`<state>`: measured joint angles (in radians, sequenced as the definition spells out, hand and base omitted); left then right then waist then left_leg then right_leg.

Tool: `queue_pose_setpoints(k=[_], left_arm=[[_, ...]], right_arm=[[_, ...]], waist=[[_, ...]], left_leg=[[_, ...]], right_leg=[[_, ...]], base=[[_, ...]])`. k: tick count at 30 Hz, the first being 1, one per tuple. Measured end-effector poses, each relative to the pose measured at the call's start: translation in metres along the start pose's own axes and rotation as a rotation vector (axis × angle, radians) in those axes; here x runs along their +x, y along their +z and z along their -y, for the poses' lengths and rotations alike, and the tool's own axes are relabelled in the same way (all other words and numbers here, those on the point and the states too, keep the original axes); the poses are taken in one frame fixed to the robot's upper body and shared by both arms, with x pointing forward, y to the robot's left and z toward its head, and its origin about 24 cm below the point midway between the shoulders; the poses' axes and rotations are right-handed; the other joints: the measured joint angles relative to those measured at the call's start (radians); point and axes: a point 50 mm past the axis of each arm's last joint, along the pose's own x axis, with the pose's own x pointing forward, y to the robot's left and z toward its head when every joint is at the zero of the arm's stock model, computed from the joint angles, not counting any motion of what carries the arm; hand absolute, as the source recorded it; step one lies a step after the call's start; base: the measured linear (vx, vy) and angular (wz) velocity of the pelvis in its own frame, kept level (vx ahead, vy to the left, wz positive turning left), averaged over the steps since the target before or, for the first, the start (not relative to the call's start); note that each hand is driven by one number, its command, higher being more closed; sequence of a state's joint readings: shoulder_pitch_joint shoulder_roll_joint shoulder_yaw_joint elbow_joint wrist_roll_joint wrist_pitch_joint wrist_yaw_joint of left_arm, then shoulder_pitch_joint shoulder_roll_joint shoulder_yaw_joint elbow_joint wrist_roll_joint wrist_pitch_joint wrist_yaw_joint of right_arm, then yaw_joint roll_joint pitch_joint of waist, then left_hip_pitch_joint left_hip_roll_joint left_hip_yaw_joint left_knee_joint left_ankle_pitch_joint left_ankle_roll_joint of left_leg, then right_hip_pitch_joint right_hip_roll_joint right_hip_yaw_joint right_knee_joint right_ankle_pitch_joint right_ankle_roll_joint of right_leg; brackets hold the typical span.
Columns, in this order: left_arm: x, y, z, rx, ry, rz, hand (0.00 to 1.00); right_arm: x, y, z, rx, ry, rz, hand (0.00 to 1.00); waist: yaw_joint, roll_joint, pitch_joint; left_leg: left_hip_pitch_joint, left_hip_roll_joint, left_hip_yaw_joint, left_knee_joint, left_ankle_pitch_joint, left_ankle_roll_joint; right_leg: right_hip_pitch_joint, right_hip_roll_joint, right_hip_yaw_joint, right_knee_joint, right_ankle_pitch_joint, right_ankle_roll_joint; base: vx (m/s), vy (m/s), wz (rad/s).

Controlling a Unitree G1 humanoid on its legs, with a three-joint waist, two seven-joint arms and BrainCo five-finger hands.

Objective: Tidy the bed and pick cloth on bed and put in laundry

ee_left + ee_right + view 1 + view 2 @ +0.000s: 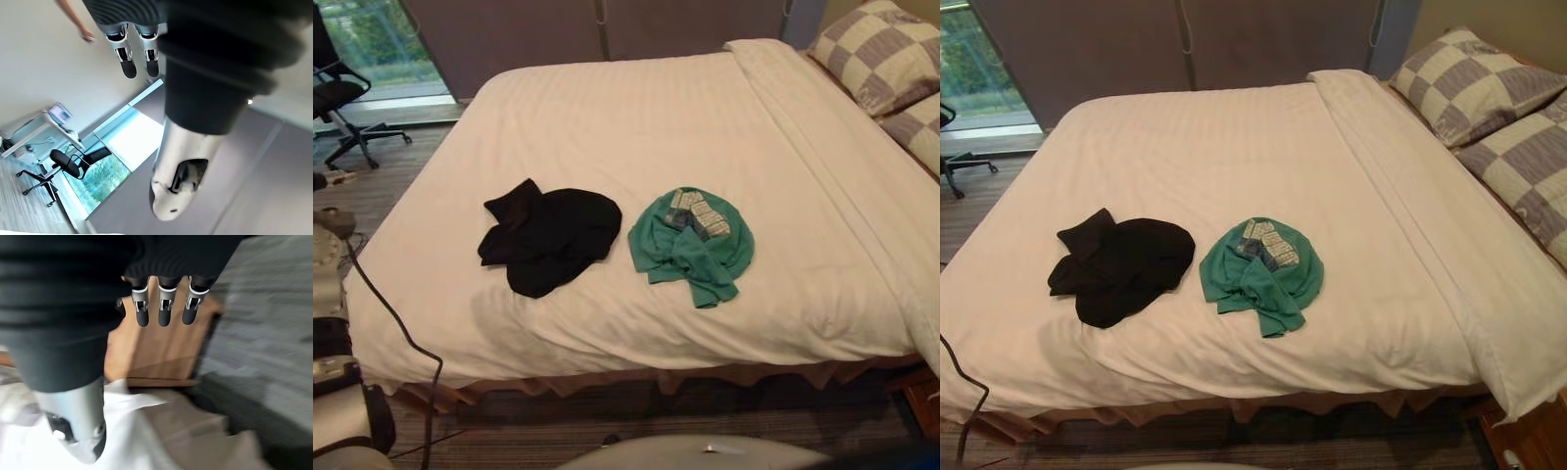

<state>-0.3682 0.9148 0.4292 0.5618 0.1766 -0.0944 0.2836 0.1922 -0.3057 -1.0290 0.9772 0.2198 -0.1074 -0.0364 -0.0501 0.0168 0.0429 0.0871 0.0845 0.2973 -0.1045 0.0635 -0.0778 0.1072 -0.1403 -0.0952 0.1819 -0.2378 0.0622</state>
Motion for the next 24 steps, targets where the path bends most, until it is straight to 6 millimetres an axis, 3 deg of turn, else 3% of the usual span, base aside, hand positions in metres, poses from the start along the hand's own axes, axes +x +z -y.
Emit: queue_pose_setpoints(k=[5,10,12,13,17,21,24], left_arm=[[-0.001,0.000,0.005,0.007,-0.022,0.004,0.00],[-0.003,0.016,0.031,0.099,-0.056,0.074,0.00],[0.001,0.025,0.033,0.098,-0.009,0.087,0.00],[0.005,0.031,0.032,0.099,0.030,0.097,0.00],[0.019,0.056,0.022,0.063,0.178,0.134,0.00],[0.030,0.080,0.013,0.017,0.266,0.164,0.00],[0.036,0.096,0.012,0.005,0.304,0.179,0.00]], right_arm=[[-0.015,-0.027,0.005,-0.076,0.054,-0.013,0.00],[-0.028,-0.042,-0.037,-0.238,0.283,0.010,0.00],[-0.030,-0.040,-0.053,-0.256,0.351,0.041,0.00],[-0.032,-0.037,-0.058,-0.257,0.383,0.061,0.00],[-0.036,-0.034,-0.070,-0.242,0.436,0.090,0.00],[-0.040,-0.023,-0.084,-0.249,0.492,0.146,0.00],[-0.043,-0.018,-0.094,-0.255,0.538,0.178,0.00]], waist=[[-0.011,-0.013,0.017],[-0.017,-0.038,0.069],[-0.018,-0.057,0.104],[-0.020,-0.054,0.131],[-0.017,-0.079,0.195],[-0.014,-0.093,0.225],[-0.013,-0.090,0.260]], left_leg=[[0.000,0.003,0.041,0.000,0.001,0.002],[-0.050,0.006,0.094,0.000,-0.001,0.009],[-0.089,0.015,0.110,0.000,0.013,0.010],[-0.121,0.022,0.122,0.000,0.024,0.011],[-0.178,0.045,0.148,0.006,0.052,0.014],[-0.213,0.061,0.163,0.013,0.054,0.013],[-0.290,0.101,0.163,0.119,0.016,0.013]], right_leg=[[-0.040,0.003,0.057,0.023,0.011,-0.004],[-0.116,0.023,0.202,0.026,0.013,-0.009],[-0.164,0.034,0.225,0.025,0.016,-0.010],[-0.197,0.042,0.239,0.022,0.025,-0.009],[-0.253,0.065,0.273,-0.007,0.090,0.010],[-0.292,0.078,0.289,-0.012,0.120,0.019],[-0.331,0.095,0.307,-0.001,0.159,0.029]], base=[[-0.06,0.034,-0.21],[-0.15,0.024,-0.27],[-0.20,-0.031,-0.16],[-0.17,-0.033,-0.15],[-0.07,-0.022,-0.14],[0.03,0.009,-0.08],[0.01,0.024,0.04]])
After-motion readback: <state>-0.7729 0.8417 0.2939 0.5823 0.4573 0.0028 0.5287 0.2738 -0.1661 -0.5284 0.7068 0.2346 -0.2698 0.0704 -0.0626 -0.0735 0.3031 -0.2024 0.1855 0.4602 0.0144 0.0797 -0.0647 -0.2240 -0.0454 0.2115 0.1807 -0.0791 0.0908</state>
